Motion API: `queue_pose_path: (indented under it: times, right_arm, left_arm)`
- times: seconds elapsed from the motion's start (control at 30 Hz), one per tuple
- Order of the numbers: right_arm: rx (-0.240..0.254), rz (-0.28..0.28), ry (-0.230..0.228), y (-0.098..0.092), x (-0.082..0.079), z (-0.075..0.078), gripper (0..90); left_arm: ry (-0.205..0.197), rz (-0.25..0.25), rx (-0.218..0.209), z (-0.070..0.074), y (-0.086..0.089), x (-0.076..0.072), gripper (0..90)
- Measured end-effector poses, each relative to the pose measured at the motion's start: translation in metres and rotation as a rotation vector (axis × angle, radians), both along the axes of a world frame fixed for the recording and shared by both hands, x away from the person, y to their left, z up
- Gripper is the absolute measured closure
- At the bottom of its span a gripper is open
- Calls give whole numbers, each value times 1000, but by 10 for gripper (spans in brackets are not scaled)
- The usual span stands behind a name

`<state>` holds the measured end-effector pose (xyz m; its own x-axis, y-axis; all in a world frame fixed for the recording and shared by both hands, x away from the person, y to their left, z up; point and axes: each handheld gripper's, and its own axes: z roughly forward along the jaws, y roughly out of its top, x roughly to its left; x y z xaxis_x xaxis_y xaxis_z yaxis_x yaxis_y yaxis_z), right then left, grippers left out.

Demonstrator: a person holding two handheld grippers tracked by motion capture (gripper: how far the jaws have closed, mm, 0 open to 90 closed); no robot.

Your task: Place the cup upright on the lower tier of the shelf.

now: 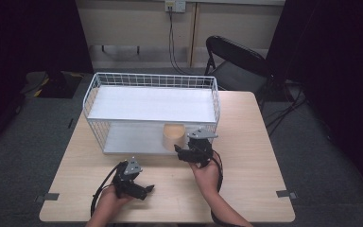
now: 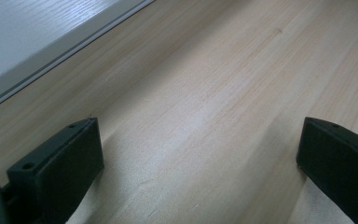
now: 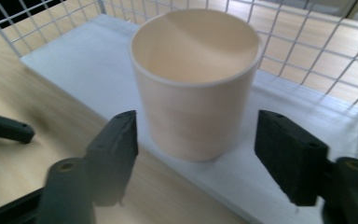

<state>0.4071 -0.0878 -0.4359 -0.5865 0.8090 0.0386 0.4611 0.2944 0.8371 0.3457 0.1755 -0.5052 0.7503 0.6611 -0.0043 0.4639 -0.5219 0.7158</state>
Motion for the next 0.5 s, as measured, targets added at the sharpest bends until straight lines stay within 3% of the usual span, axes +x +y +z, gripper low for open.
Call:
queue_pose_path:
  times: [0.1, 0.5]
  right_arm:
    - [3, 18, -11, -1, -2, 0, 240]
    - [12, 81, 19, -6, -8, -3, 165]
  left_arm:
    - [0, 0, 0, 0, 0, 0, 0]
    - [0, 0, 0, 0, 0, 0, 0]
